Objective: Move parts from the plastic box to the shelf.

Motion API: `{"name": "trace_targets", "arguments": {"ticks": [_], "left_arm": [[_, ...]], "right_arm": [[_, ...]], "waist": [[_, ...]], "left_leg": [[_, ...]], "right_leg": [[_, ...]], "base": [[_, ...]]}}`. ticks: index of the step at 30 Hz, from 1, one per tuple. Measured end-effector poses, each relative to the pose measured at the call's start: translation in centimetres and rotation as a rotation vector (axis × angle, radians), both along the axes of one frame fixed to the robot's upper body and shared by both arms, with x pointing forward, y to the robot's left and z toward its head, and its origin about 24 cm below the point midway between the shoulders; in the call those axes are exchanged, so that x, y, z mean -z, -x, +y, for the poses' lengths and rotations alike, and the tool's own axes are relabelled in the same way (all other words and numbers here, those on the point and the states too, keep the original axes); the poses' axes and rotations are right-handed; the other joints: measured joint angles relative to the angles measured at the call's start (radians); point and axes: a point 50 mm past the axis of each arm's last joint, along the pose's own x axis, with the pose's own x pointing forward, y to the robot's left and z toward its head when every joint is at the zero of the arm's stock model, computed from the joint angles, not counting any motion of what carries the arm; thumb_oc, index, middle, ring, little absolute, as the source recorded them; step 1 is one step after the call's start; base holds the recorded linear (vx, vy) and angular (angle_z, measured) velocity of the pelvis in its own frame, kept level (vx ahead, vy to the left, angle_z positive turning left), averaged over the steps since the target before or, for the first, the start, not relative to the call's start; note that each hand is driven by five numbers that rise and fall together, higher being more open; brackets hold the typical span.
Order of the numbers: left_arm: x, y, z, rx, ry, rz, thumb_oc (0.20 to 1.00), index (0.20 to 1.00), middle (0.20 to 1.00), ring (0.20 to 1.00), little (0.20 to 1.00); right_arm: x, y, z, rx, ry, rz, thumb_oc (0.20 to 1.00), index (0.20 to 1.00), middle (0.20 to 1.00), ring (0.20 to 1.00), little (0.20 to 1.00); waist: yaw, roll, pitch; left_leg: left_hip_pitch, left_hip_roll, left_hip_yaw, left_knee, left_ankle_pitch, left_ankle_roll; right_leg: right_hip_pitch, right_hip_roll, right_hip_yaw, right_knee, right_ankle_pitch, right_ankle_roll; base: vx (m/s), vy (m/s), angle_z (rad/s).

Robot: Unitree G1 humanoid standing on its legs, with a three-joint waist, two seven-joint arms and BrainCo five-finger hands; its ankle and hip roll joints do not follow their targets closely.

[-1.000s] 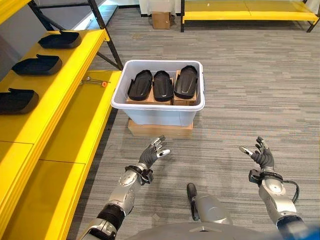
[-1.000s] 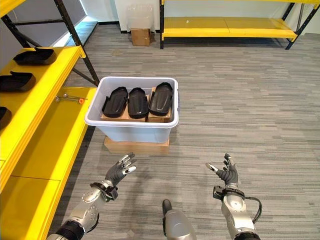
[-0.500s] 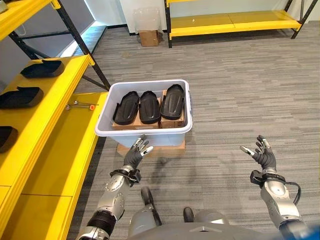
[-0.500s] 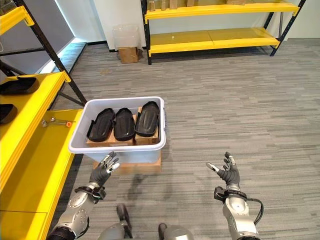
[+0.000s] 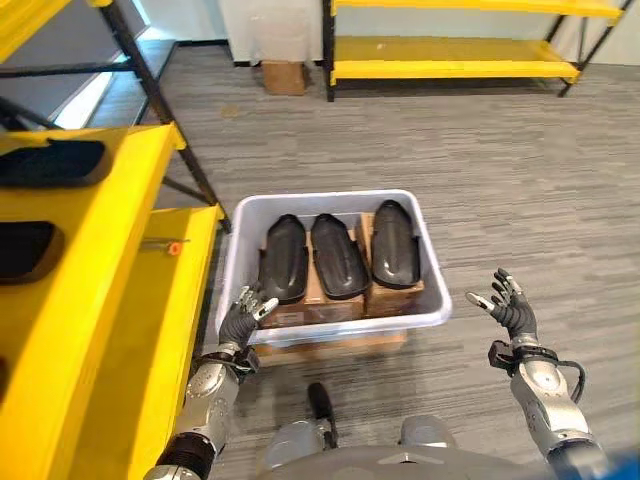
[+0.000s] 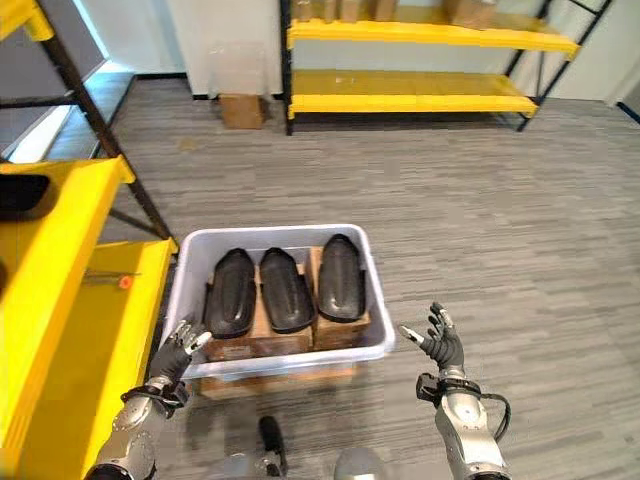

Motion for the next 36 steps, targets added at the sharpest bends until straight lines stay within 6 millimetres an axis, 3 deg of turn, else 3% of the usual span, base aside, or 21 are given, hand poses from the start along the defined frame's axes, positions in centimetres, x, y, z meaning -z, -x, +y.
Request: {"name": "trace_targets", "arguments": {"ticks": [1, 2, 4, 5, 8, 10, 12, 14, 16, 18, 23, 27, 29, 30, 31, 32, 33, 34, 35, 36], "left_arm": [[0.2, 0.3, 0.2, -0.020, -0.006, 0.017, 1.000, 1.000, 1.000, 1.000, 1.000], [0.4, 0.9, 0.7, -0.039, -0.007, 0.035, 1.000, 1.000, 1.000, 1.000, 1.000], [0.6, 1.8, 1.1, -0.063, -0.013, 0.056, 1.000, 1.000, 1.000, 1.000, 1.000], [0.4, 1.4, 0.9, -0.054, -0.014, 0.044, 1.000, 1.000, 1.000, 1.000, 1.000], [-0.1, 0.8, 0.4, -0.038, -0.007, 0.018, 1.000, 1.000, 1.000, 1.000, 1.000], [-0.2, 0.5, 0.1, -0.018, -0.004, 0.008, 1.000, 1.000, 1.000, 1.000, 1.000], [0.3, 1.1, -0.7, 0.016, 0.013, 0.028, 1.000, 1.000, 1.000, 1.000, 1.000], [0.3, 1.6, -1.8, 0.050, 0.031, 0.022, 1.000, 1.000, 1.000, 1.000, 1.000], [0.2, 1.4, -1.7, 0.049, 0.030, 0.015, 1.000, 1.000, 1.000, 1.000, 1.000], [0.0, 1.1, -1.8, 0.055, 0.030, 0.007, 1.000, 1.000, 1.000, 1.000, 1.000], [0.7, 2.2, -1.7, 0.045, 0.035, 0.047, 1.000, 1.000, 1.000, 1.000, 1.000], [1.0, 2.7, -1.7, 0.039, 0.047, 0.069, 1.000, 1.000, 1.000, 1.000, 1.000], [0.2, 1.4, -2.1, 0.046, 0.064, 0.024, 1.000, 1.000, 1.000, 1.000, 1.000], [-0.6, 0.4, -2.4, 0.059, 0.065, -0.014, 1.000, 1.000, 1.000, 1.000, 1.000], [-1.6, -0.8, -2.6, 0.075, 0.062, -0.063, 1.000, 1.000, 1.000, 1.000, 1.000], [-1.8, -1.2, -2.7, 0.080, 0.063, -0.073, 1.000, 1.000, 1.000, 1.000, 1.000], [-1.7, -1.1, -2.8, 0.081, 0.066, -0.068, 1.000, 1.000, 1.000, 1.000, 1.000], [-1.6, -1.1, -2.9, 0.083, 0.070, -0.067, 1.000, 1.000, 1.000, 1.000, 1.000], [-1.1, -0.7, -2.9, 0.081, 0.071, -0.040, 1.000, 1.000, 1.000, 1.000, 1.000], [-0.9, -0.6, -2.9, 0.079, 0.073, -0.027, 1.000, 1.000, 1.000, 1.000, 1.000]], "right_arm": [[0.0, -0.3, 0.5, -0.006, -0.012, -0.004, 1.000, 1.000, 1.000, 1.000, 1.000], [0.1, -1.0, 1.4, -0.022, -0.022, -0.003, 1.000, 1.000, 1.000, 1.000, 1.000], [-0.3, -1.6, 2.0, -0.033, -0.031, -0.019, 1.000, 1.000, 1.000, 1.000, 1.000], [-0.2, -1.6, 1.8, -0.011, -0.025, -0.015, 1.000, 1.000, 1.000, 1.000, 1.000], [0.3, -1.0, 1.5, 0.004, -0.021, 0.007, 1.000, 1.000, 1.000, 1.000, 1.000], [1.1, 0.2, 0.8, 0.027, -0.012, 0.048, 1.000, 1.000, 1.000, 1.000, 1.000], [1.7, 1.3, 0.1, 0.049, 0.005, 0.085, 1.000, 1.000, 1.000, 1.000, 1.000], [2.0, 1.6, 0.0, 0.056, 0.007, 0.108, 1.000, 1.000, 1.000, 1.000, 1.000], [2.1, 1.5, 0.0, 0.060, 0.009, 0.115, 1.000, 1.000, 1.000, 1.000, 1.000], [2.2, 1.6, 0.0, 0.067, 0.014, 0.122, 1.000, 1.000, 1.000, 1.000, 1.000], [2.5, 2.1, 0.1, 0.041, 0.034, 0.142, 1.000, 1.000, 1.000, 1.000, 1.000], [1.9, 1.4, 0.4, -0.010, 0.071, 0.122, 1.000, 1.000, 1.000, 1.000, 1.000], [0.1, -0.1, -0.9, -0.044, 0.173, 0.065, 1.000, 1.000, 1.000, 1.000, 1.000], [-0.8, -1.0, -1.2, -0.043, 0.207, 0.035, 1.000, 1.000, 1.000, 1.000, 1.000], [-1.3, -1.8, -1.0, -0.051, 0.219, 0.011, 1.000, 1.000, 1.000, 1.000, 1.000], [-1.9, -2.7, -0.4, -0.075, 0.223, -0.018, 1.000, 1.000, 1.000, 1.000, 1.000], [-2.6, -3.3, -0.1, -0.085, 0.231, -0.054, 1.000, 1.000, 1.000, 1.000, 1.000], [-3.0, -3.6, -0.3, -0.083, 0.240, -0.077, 1.000, 1.000, 1.000, 1.000, 1.000], [-3.4, -3.8, -0.5, -0.080, 0.243, -0.089, 1.000, 1.000, 1.000, 1.000, 1.000], [-3.4, -3.8, -0.6, -0.077, 0.240, -0.090, 1.000, 1.000, 1.000, 1.000, 1.000]], "waist": [[0.023, -0.005, -0.004], [0.048, -0.014, -0.015], [0.070, -0.015, -0.018], [0.061, -0.011, -0.015], [0.037, -0.002, -0.010], [0.028, 0.002, -0.008], [0.008, 0.029, -0.016], [0.020, 0.045, -0.026], [0.013, 0.041, -0.028], [-0.009, 0.026, -0.036], [-0.011, 0.023, -0.040], [-0.006, 0.056, -0.016], [-0.007, 0.100, 0.037], [-0.005, 0.106, 0.063], [-0.013, 0.082, 0.084], [-0.008, 0.067, 0.101], [-0.012, 0.062, 0.104], [-0.019, 0.058, 0.106], [-0.026, 0.057, 0.107], [-0.023, 0.056, 0.106]], "left_leg": [[0.013, -0.010, 0.023, 0.001, -0.012, 0.018], [0.011, -0.012, 0.056, 0.019, -0.042, 0.050], [0.014, -0.003, 0.081, 0.032, -0.071, 0.040], [0.011, 0.005, 0.070, 0.034, -0.068, 0.044], [0.017, 0.011, 0.049, 0.040, -0.073, 0.036], [0.030, -0.007, 0.045, 0.036, -0.079, 0.027], [0.045, -0.008, 0.021, 0.029, -0.091, 0.017], [0.044, 0.002, 0.053, 0.030, -0.091, 0.016], [0.043, 0.001, 0.076, 0.036, -0.089, 0.019], [0.046, 0.013, 0.072, 0.026, -0.077, -0.005], [0.046, 0.056, 0.064, 0.027, -0.053, -0.045], [0.019, 0.078, 0.043, 0.034, -0.033, -0.067], [-0.043, 0.083, 0.019, 0.061, -0.009, -0.092], [-0.077, 0.074, -0.001, 0.066, 0.042, -0.149], [-0.097, 0.067, -0.005, 0.115, 0.039, -0.166], [-0.090, 0.142, -0.002, 0.207, -0.012, -0.172], [-0.050, 0.223, -0.018, 0.206, -0.025, -0.187], [-0.012, 0.275, -0.035, 0.165, -0.024, -0.190], [0.022, 0.332, -0.074, 0.118, -0.004, -0.246], [0.054, 0.388, -0.096, 0.097, 0.009, -0.267]], "right_leg": [[-0.058, 0.007, -0.019, 0.045, 0.010, 0.004], [-0.127, -0.004, -0.100, 0.092, 0.072, 0.003], [-0.134, -0.025, -0.162, 0.125, 0.062, 0.018], [-0.153, 0.009, -0.156, 0.099, 0.033, 0.004], [-0.185, 0.067, -0.193, -0.134, 0.029, -0.020], [-0.193, 0.061, -0.190, -0.348, 0.108, -0.020], [-0.162, 0.086, -0.133, -0.336, 0.152, -0.041], [-0.074, 0.105, -0.184, -0.379, 0.140, -0.065], [0.000, 0.081, -0.182, -0.433, 0.132, -0.075], [0.046, 0.102, -0.162, -0.520, 0.134, -0.093], [0.084, 0.155, -0.164, -0.598, 0.152, -0.145], [0.096, 0.183, -0.185, -0.631, 0.162, -0.165], [0.058, 0.180, -0.215, -0.617, 0.169, -0.176], [0.021, 0.153, -0.231, -0.574, 0.165, -0.209], [0.002, 0.119, -0.242, -0.548, 0.155, -0.251], [0.015, 0.115, -0.245, -0.545, 0.154, -0.263], [0.031, 0.120, -0.243, -0.545, 0.151, -0.264], [0.038, 0.116, -0.238, -0.543, 0.152, -0.261], [0.039, 0.119, -0.225, -0.528, 0.148, -0.252], [0.032, 0.123, -0.196, -0.504, 0.134, -0.238]], "base": [[0.13, 0.342, -0.38], [0.10, 0.272, -0.84], [0.00, 0.066, -0.58], [0.00, 0.000, 0.00], [0.07, -0.077, 0.29], [0.08, -0.087, 0.23], [0.10, -0.112, 0.24], [0.07, -0.108, -0.34], [0.06, -0.097, -0.51], [0.08, -0.165, -0.09], [0.06, -0.234, 0.00], [-0.08, -0.194, 0.18], [-0.23, -0.072, 0.45], [-0.11, 0.007, 0.67], [-0.01, 0.078, 0.62], [0.01, 0.211, 0.37], [0.05, 0.308, 0.08], [0.06, 0.350, -0.02], [0.11, 0.417, -0.22], [0.08, 0.370, -0.53]]}}
